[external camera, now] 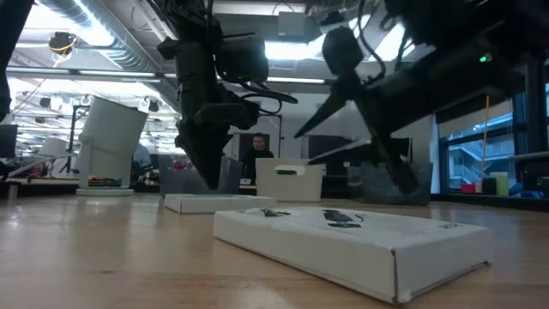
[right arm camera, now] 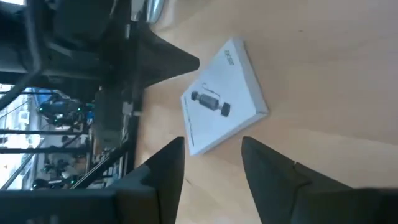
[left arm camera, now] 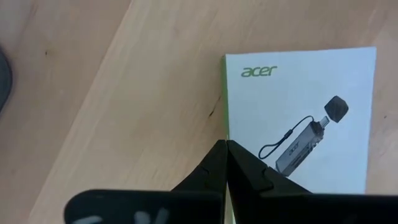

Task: Pick and place items into bin
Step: Put the left white card reader box into the white bin

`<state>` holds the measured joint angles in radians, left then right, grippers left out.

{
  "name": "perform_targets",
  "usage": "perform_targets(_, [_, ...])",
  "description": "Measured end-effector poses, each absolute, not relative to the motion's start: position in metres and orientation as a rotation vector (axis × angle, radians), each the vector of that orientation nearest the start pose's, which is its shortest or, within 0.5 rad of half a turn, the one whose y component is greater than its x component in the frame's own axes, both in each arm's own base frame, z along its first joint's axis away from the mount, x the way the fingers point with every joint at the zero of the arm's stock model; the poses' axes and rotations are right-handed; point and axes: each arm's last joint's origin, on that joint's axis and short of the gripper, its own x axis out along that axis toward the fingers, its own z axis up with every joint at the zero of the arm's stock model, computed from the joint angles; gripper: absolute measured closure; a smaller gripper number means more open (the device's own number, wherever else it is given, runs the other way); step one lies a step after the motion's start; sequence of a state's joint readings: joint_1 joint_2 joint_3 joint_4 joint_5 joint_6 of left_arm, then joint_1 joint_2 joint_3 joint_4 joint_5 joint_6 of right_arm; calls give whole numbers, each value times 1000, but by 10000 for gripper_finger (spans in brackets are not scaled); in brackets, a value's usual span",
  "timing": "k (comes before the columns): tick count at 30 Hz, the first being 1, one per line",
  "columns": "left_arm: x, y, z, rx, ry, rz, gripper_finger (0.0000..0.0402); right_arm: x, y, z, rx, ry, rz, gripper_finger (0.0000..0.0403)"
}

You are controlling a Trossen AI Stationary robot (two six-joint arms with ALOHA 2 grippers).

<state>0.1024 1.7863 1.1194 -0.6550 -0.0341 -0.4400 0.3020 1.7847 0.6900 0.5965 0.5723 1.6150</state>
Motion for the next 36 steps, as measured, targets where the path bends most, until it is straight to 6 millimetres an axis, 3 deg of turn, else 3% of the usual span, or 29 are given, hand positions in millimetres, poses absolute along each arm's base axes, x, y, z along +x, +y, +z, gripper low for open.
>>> perform_targets(9, [328,35,163,-409,1273,407,400,331,71,133,1317,150,-513,252])
perform_targets(22, [335,24,150,-427,1306,362,400,330,67,128,1312,228,-521,252])
perform_targets(36, [331,28,155,-420,1302,391,399,330,68,127,1337,258,-504,252])
